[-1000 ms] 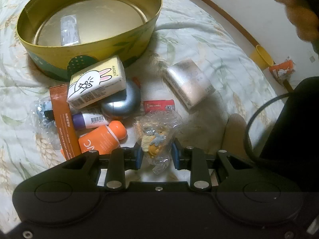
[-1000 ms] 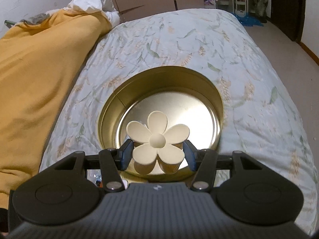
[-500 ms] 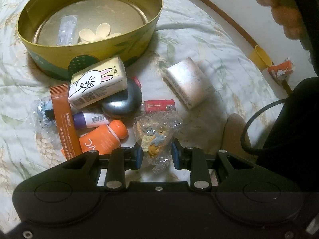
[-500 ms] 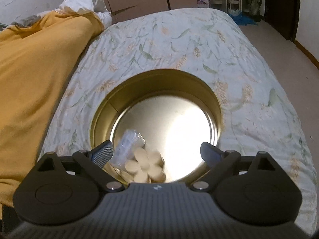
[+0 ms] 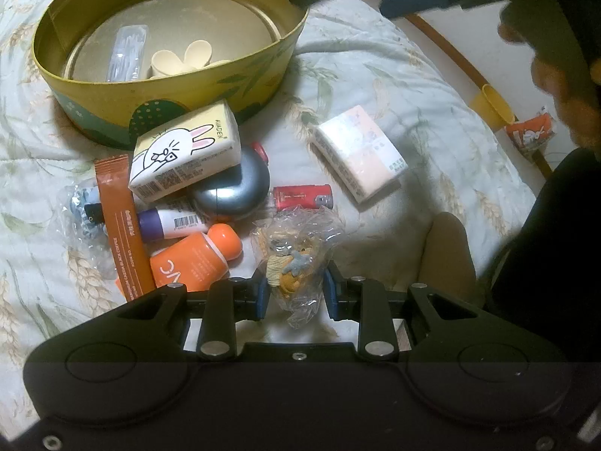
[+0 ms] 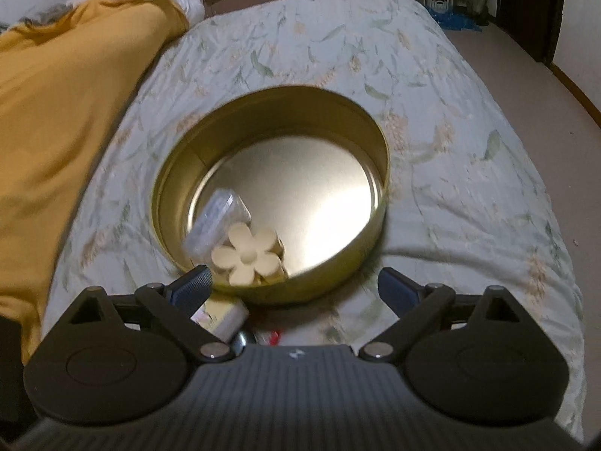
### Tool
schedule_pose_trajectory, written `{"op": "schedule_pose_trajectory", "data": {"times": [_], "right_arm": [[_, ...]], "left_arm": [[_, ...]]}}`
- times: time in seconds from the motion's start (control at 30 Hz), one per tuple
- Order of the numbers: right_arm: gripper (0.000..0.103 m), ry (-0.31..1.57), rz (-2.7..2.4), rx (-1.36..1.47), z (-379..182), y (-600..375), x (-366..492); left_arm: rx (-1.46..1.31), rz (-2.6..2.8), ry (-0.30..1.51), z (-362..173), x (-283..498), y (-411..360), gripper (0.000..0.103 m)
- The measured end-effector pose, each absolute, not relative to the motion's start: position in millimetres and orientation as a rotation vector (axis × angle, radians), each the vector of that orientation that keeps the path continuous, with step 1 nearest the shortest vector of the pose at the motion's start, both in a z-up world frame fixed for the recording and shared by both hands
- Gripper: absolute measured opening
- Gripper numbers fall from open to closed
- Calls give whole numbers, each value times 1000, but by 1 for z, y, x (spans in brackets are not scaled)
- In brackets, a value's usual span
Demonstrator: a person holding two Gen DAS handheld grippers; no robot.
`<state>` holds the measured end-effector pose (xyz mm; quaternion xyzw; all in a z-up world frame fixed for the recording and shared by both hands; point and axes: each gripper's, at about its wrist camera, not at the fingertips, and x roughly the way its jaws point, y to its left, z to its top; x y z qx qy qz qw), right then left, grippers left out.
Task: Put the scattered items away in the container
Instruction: 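Grasp the wrapped candy bag with the left gripper while the right gripper moves to the Face tissue pack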
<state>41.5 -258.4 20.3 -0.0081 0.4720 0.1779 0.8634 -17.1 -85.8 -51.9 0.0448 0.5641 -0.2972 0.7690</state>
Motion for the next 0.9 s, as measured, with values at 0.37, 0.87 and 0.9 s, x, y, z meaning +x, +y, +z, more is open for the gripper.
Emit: {"op": "schedule_pose_trajectory", "data": {"times": [0.37, 0.87, 0.9], "right_arm": [[100, 1072, 338, -68, -9, -269, 24], [100, 1156, 341, -116, -35, -267, 17], [100, 1157, 343, -115, -36, -267, 16]], "left_arm": [[96, -634, 1227, -55, -16, -86, 26], [86, -612, 1214, -52, -15, -83, 26], [84, -611, 1213, -52, -15, -82, 26]]}}
